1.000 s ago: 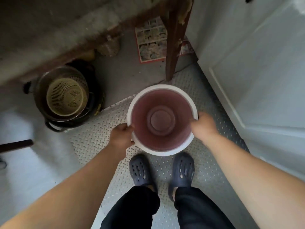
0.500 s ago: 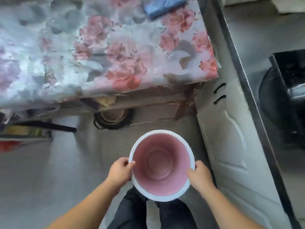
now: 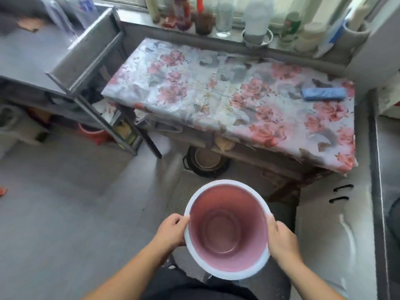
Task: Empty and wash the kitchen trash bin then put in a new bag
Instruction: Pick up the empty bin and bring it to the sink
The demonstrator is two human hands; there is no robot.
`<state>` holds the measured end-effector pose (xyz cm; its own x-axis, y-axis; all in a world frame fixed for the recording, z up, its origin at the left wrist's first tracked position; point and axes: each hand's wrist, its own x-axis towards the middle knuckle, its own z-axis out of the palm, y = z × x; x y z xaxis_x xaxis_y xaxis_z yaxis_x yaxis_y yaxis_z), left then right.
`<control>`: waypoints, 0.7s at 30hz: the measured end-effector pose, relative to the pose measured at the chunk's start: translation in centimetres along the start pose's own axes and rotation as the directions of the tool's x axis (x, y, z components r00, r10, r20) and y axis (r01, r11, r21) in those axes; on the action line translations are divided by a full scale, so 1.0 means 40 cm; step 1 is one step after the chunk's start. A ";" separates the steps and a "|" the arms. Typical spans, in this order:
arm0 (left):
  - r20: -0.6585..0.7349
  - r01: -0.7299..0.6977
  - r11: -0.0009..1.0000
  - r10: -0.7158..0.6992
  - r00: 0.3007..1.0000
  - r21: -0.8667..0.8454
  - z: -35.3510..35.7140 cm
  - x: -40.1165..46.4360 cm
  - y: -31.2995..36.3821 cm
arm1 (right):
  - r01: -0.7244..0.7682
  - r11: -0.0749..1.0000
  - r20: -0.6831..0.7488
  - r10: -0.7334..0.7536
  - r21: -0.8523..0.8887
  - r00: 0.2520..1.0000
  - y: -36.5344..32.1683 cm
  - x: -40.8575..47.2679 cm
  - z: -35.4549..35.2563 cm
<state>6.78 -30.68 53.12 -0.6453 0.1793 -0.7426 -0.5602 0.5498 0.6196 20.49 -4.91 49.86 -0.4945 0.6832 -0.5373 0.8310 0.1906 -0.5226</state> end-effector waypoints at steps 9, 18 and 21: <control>-0.189 -0.059 0.996 0.045 0.981 -0.066 -0.335 -0.016 -0.094 | 0.230 0.971 0.046 -0.228 -0.068 0.973 -0.288 -0.099 0.230; -0.358 -0.032 0.982 -0.037 0.933 -0.185 -0.766 -0.011 -0.239 | 0.428 0.898 0.175 -0.407 -0.105 0.896 -0.637 -0.254 0.554; -0.379 0.012 0.967 -0.110 0.919 -0.253 -0.853 -0.012 -0.279 | 0.461 0.882 0.234 -0.431 -0.095 0.872 -0.730 -0.283 0.627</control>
<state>-4.37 -64.73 55.25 -0.7281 -0.2051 -0.6540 -0.6807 0.3279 0.6550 -4.56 -35.88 54.59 -0.8486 0.3482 -0.3982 0.5289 0.5501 -0.6462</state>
